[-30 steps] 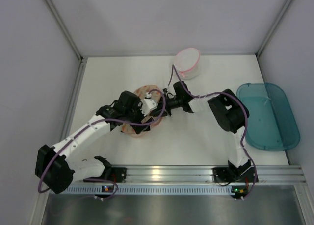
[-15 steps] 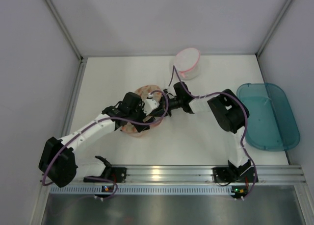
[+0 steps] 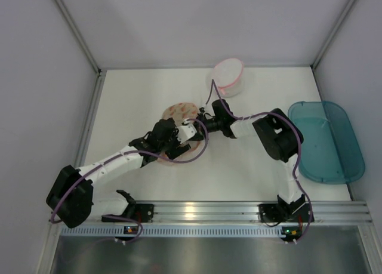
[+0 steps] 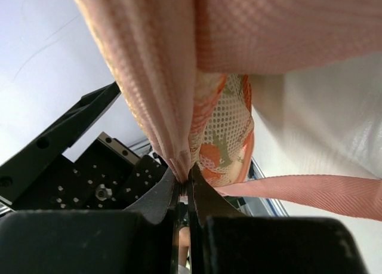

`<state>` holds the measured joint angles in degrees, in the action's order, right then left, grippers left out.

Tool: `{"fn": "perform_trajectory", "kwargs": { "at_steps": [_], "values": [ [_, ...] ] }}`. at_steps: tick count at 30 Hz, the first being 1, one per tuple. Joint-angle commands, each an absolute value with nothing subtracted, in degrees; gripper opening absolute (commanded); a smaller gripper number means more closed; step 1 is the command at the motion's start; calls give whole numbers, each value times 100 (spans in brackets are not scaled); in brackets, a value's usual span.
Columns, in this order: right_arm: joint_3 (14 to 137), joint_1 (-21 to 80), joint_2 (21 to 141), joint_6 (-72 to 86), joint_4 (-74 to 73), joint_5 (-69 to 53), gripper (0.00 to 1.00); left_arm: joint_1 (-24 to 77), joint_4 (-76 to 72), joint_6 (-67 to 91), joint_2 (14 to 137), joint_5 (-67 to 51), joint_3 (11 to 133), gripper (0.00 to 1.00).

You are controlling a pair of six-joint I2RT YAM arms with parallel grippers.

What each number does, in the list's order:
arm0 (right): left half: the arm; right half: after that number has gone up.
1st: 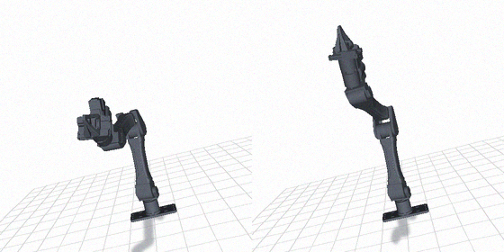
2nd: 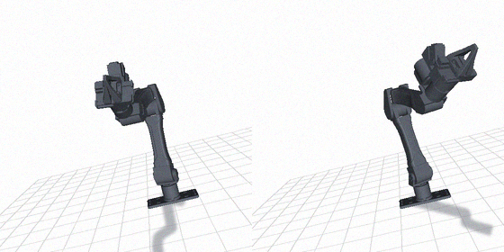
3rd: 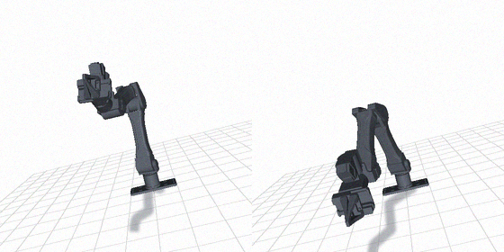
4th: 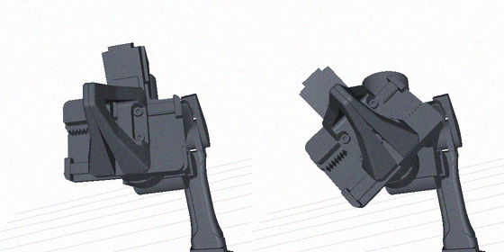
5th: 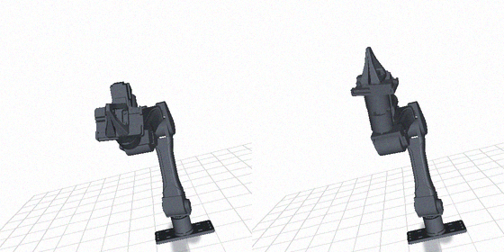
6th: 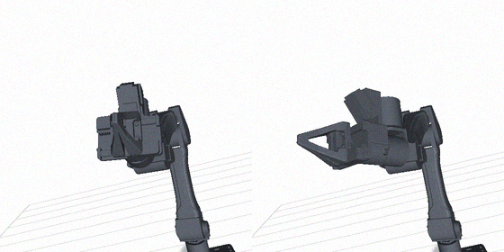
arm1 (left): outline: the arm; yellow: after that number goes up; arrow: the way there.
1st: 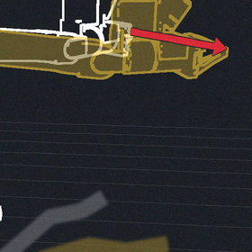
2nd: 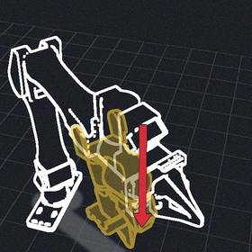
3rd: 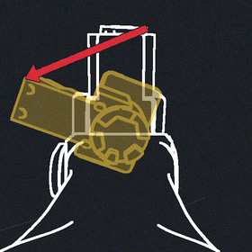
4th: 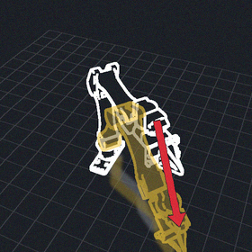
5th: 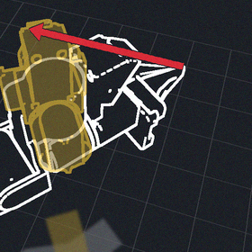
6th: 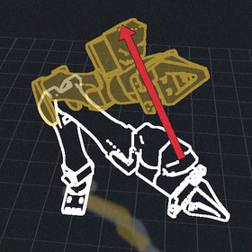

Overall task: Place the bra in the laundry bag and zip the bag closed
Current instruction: Zip the laundry bag at the center of the board.

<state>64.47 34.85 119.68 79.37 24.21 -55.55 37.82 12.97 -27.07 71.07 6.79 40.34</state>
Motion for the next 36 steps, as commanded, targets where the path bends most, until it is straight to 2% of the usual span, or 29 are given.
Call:
{"fn": "perform_trajectory", "kwargs": {
  "at_steps": [1,3,9,17,27,30,36],
  "values": [
    [6407,3621,11936,8104,2804,-5941,0,3937,151,-3058,6908,1072,3762,99],
    [6399,3630,11953,8104,2804,-5976,0,4112,-437,-3234,6925,1256,3604,99],
    [6407,3683,11971,7788,2453,-5985,0,4368,-861,-3418,7014,1520,3516,99],
    [6398,3700,11944,7436,2039,-5959,0,4395,-984,-4218,6530,1758,3006,99],
    [6486,3718,11944,7313,1863,-5968,0,4543,-975,-4210,7058,2442,3129,98],
    [6574,3727,12006,7225,1689,-5968,0,4736,-582,-3974,6883,2392,3322,99],
    [6741,3709,12076,6926,1459,-5950,0,4878,1219,-3419,6461,1372,3779,99]
  ]
}}
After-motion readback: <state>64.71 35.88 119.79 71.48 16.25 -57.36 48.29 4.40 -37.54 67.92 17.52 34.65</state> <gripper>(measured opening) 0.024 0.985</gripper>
